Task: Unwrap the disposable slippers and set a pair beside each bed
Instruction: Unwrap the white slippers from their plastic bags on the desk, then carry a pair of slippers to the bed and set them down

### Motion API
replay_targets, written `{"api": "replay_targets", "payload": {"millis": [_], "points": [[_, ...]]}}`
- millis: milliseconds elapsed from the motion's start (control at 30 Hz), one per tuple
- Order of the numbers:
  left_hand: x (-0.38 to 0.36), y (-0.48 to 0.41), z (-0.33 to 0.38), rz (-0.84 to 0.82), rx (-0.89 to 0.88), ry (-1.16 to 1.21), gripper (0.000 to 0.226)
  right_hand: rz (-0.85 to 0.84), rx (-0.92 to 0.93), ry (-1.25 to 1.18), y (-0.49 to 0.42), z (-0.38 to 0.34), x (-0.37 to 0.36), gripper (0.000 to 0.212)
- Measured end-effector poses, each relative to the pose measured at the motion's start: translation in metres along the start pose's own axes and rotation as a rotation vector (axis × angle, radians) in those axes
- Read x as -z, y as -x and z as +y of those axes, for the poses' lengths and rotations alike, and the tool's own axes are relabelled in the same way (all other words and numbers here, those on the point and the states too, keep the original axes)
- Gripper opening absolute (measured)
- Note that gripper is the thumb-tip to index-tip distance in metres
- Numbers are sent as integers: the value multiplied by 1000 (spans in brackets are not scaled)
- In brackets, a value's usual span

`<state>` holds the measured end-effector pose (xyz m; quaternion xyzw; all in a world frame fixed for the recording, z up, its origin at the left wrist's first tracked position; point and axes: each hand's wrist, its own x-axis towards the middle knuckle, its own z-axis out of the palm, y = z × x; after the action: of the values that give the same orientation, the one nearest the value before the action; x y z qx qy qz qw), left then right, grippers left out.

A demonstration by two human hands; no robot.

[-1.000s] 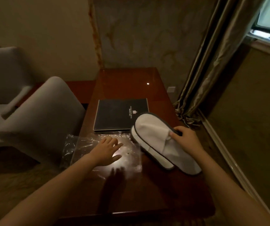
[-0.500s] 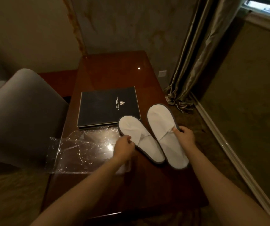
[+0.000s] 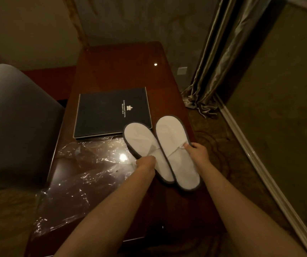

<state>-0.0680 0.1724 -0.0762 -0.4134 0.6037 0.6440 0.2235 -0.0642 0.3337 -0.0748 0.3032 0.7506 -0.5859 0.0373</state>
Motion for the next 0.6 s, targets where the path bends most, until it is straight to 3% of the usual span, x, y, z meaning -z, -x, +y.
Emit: {"api": "replay_targets", "payload": {"millis": [133,267,367,467,533,600], "points": [[-6,5,-2,-18,-61,143,41,-50,-53,-94,-3,1,6,31],[-9,17,4,-28,-161,252,48,-130,-83,-200,-6,-4,16,24],[-6,33,12,44,-273,154,47,-201,-87,-273,-8,-12,28,38],[2,49,24,105,-363,58,39,-227,-58,-311,-7,-23,35,39],[9,58,34,132,-402,67,38,-241,-34,-333,-5,-33,35,34],[20,67,43,159,-450,69,40,-275,-1,-347,1,-45,29,15]]}}
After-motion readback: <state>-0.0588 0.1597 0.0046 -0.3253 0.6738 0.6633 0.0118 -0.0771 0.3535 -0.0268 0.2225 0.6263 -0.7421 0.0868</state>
